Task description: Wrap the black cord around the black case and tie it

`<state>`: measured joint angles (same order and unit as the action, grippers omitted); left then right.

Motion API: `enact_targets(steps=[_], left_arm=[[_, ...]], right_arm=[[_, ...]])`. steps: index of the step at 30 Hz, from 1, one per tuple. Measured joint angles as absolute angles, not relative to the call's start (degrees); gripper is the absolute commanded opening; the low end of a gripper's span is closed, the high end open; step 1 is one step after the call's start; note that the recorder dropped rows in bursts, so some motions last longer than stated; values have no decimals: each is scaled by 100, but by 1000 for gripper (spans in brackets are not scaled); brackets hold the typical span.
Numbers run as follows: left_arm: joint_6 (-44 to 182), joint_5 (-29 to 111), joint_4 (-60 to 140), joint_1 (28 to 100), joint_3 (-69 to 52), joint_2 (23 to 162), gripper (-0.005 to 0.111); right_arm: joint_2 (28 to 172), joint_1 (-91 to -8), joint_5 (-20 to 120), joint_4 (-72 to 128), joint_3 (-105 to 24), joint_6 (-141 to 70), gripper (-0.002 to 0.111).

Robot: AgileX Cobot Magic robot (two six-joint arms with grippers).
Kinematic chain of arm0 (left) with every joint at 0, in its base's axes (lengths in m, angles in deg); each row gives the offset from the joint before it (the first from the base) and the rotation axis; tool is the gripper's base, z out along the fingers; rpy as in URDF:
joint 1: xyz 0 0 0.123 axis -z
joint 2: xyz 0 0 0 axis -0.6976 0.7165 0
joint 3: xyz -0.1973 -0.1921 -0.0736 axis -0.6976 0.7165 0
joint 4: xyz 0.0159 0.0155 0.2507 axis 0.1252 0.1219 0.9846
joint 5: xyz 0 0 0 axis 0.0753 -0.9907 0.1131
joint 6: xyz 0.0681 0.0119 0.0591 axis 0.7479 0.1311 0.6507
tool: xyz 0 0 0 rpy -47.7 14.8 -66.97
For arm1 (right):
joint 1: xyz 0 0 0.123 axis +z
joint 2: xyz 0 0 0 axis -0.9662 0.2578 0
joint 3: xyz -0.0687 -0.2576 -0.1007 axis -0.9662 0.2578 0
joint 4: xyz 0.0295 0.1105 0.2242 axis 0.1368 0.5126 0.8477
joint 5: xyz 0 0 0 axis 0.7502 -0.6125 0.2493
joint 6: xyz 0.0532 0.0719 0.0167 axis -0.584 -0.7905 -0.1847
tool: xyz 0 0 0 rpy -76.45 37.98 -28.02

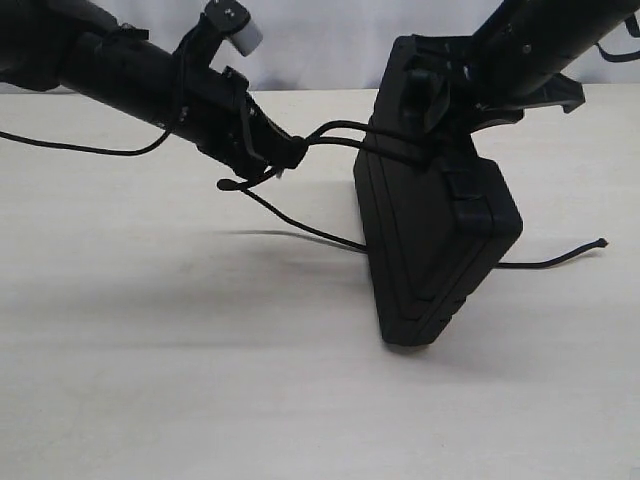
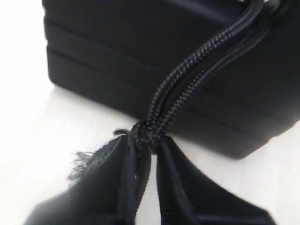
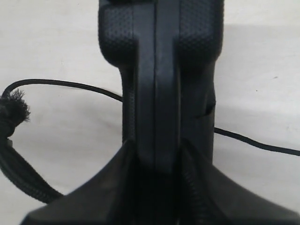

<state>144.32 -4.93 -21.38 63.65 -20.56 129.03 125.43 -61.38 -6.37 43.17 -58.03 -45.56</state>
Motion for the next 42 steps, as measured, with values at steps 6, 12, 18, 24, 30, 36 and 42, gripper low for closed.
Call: enact_targets(steps=[6, 12, 18, 24, 30, 36, 42], left_arm=[[14311, -25, -1587, 6925, -2056, 12903, 0], [14301, 583, -1541, 7291, -2056, 12903, 0], [14435, 865, -1860, 7471, -2056, 12903, 0], [14706, 1153, -2042, 7842, -2056, 12903, 0], [14820, 1489, -2421, 7991, -2056, 12903, 0], [15417, 1425, -3094, 8116, -2056, 12903, 0], [15748, 1371, -3158, 8146, -2056, 12903, 10]], right_arm=[[12543, -6102, -622, 4332, -5803, -4556, 4], [12555, -6067, -600, 4332, -5803, -4556, 4], [12555, -6063, -600, 4332, -5803, -4556, 4], [12555, -6054, -600, 4332, -5803, -4556, 4], [12555, -6054, -598, 4332, -5803, -4556, 4], [12555, -6054, -587, 4332, -5803, -4541, 4], [12555, -6049, -576, 4342, -5803, -4512, 4]])
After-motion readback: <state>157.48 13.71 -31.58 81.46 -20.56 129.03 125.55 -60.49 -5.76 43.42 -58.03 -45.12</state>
